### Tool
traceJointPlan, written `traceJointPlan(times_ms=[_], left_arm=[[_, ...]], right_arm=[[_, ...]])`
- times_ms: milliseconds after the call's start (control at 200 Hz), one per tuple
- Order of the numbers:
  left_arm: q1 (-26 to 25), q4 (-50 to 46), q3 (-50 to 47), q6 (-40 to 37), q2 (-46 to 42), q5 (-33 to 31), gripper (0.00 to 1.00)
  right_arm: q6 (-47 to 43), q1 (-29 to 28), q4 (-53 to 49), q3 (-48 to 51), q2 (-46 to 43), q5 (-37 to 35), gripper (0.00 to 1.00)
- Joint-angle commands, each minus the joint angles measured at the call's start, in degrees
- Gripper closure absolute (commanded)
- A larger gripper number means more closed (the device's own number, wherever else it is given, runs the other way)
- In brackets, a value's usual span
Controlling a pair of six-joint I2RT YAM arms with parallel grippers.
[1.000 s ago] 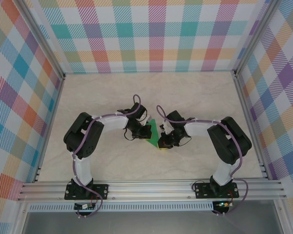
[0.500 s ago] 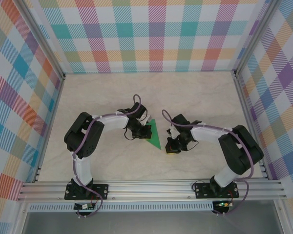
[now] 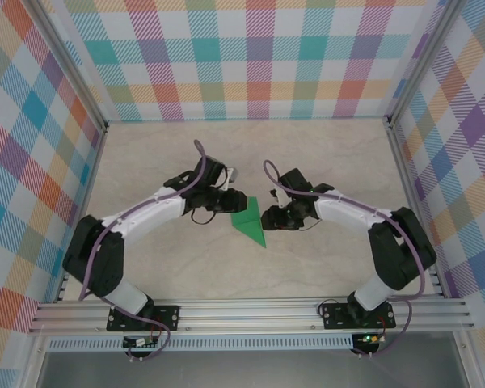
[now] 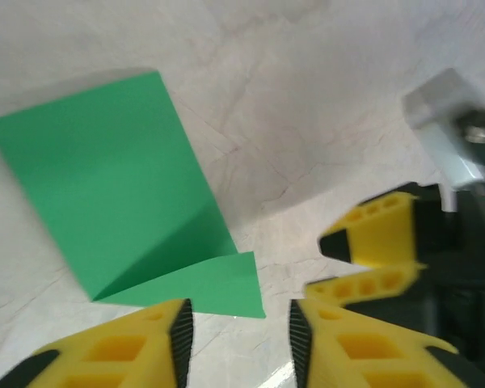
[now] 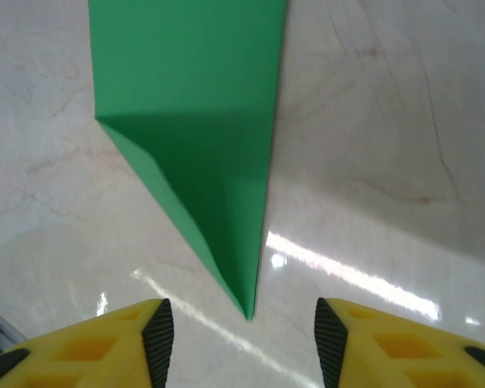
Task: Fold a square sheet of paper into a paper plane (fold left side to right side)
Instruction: Third fold the triangle at the center of the table.
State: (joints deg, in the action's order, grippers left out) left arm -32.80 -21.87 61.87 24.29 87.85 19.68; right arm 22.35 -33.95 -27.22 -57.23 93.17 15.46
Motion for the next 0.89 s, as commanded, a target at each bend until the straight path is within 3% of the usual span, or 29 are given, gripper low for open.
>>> traceJointPlan(times_ms=[0,95,410,890], left_arm=[[1.81,-1.42,-6.28,4.09,-1.84,-4.90,0.55],[2.54,0.47,-10.16,6.25,-2.94,-5.18,0.51],[2.66,9.56,-12.80,11.65,1.41,-0.04,0.44],[2.66,10.03,-11.16,12.61,3.73,0.24,0.42]], right_arm=[[-2.19,-1.09,2.92,-2.84,3.64,0.10,0.41],[-2.66,-1.29,3.58,-3.75,6.18,-0.07,0.38],[-3.05,-1.28,1.70,-6.11,9.57,-5.33,0.45],[-3.36,-1.44,1.07,-6.14,9.83,-5.14,0.46]])
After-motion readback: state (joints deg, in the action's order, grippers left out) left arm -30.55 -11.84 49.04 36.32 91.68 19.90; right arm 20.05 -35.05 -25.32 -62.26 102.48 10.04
